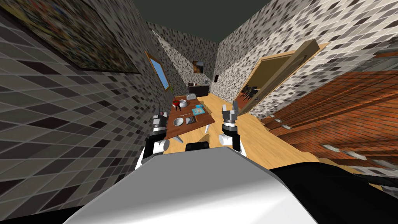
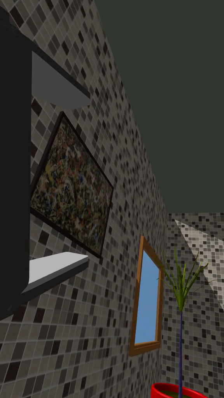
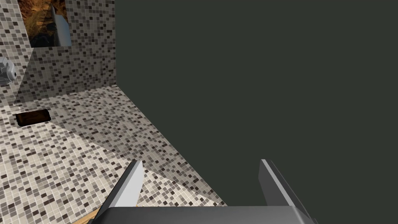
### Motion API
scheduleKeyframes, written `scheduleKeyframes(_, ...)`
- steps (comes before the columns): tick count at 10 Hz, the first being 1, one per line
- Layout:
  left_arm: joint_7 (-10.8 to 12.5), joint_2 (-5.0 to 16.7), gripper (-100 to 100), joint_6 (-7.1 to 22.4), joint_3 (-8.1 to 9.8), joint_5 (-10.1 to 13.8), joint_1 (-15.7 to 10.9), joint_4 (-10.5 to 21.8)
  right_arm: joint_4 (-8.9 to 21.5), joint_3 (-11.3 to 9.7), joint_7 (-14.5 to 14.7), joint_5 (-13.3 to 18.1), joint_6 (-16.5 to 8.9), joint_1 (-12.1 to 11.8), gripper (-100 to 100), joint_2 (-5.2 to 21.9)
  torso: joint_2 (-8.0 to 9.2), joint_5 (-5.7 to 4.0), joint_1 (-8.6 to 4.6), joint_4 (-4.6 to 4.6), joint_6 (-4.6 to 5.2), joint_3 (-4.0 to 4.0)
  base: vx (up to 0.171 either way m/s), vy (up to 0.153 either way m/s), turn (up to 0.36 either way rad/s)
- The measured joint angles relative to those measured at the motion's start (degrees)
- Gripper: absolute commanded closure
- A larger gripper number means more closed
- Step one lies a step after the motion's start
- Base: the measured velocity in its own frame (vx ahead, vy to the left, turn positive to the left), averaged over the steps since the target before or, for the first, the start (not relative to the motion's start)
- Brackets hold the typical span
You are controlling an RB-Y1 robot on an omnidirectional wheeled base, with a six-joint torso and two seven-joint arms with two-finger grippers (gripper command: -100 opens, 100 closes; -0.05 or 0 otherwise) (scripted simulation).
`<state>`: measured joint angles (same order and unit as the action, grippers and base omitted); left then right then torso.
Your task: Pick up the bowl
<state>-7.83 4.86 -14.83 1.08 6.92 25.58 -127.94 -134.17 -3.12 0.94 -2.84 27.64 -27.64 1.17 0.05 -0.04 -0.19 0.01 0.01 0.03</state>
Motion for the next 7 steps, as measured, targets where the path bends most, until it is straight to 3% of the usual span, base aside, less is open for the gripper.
scheduleKeyframes(7,1.1,2.6,-100,9.6,4.2,3.0,-3.8,3.7,0.0,0.0,0.0,0.0,0.0,0.0,0,0.0,0.03,0.01,0.06,0.01,-0.02,0.02,-0.017,-0.049,-0.082)
